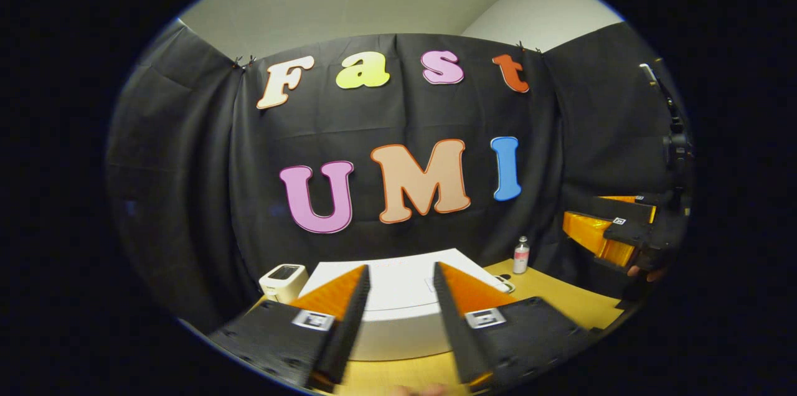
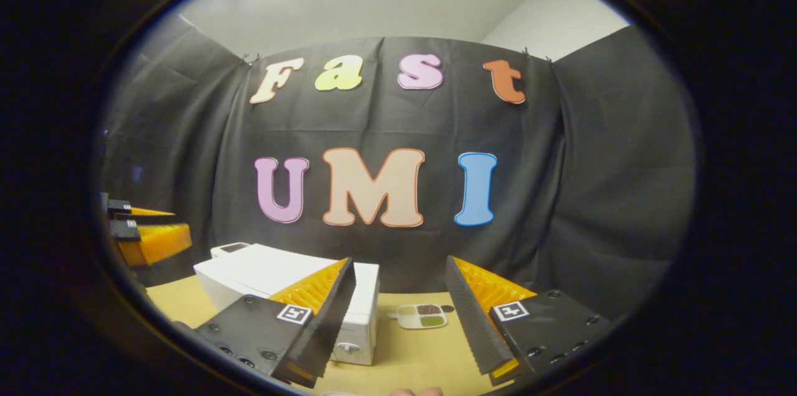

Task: Open the microwave oven with the left hand, put the food in, and close the microwave oven.

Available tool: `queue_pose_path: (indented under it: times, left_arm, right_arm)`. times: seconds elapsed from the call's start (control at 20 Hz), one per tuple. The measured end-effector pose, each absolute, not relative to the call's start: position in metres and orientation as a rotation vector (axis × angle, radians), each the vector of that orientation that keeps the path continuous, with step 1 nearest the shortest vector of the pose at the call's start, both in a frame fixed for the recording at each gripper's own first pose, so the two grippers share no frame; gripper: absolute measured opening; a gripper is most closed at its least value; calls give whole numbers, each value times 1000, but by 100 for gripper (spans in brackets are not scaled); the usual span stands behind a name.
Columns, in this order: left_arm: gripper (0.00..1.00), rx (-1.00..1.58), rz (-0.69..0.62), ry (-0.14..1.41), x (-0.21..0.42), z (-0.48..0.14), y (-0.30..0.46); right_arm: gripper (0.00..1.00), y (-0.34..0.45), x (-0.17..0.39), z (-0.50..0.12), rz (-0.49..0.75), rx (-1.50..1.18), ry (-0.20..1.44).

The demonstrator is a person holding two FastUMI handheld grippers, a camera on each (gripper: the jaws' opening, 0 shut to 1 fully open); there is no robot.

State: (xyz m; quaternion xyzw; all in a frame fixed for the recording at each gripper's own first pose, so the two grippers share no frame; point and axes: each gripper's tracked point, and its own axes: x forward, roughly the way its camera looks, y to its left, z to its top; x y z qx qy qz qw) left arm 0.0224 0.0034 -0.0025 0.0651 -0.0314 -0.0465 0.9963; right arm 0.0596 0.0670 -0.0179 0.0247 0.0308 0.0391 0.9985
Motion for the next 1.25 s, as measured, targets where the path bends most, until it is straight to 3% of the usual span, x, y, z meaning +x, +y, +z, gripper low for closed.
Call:
queue_pose_path:
  times: [0.1,0.25,0.55,1.25]
  left_arm:
    - [97,142,-49,-84,17,1,10]
    - [100,138,-27,-73,9,-3,18]
    - [97,118,8,-52,2,-7,30]
    - [98,121,-19,-23,4,-18,33]
  right_arm:
    - [85,68,56,-14,86,45,53]
    - [85,70,48,-13,95,42,53]
    - [85,75,37,-15,108,28,60]
    - [85,83,33,-24,102,29,84]
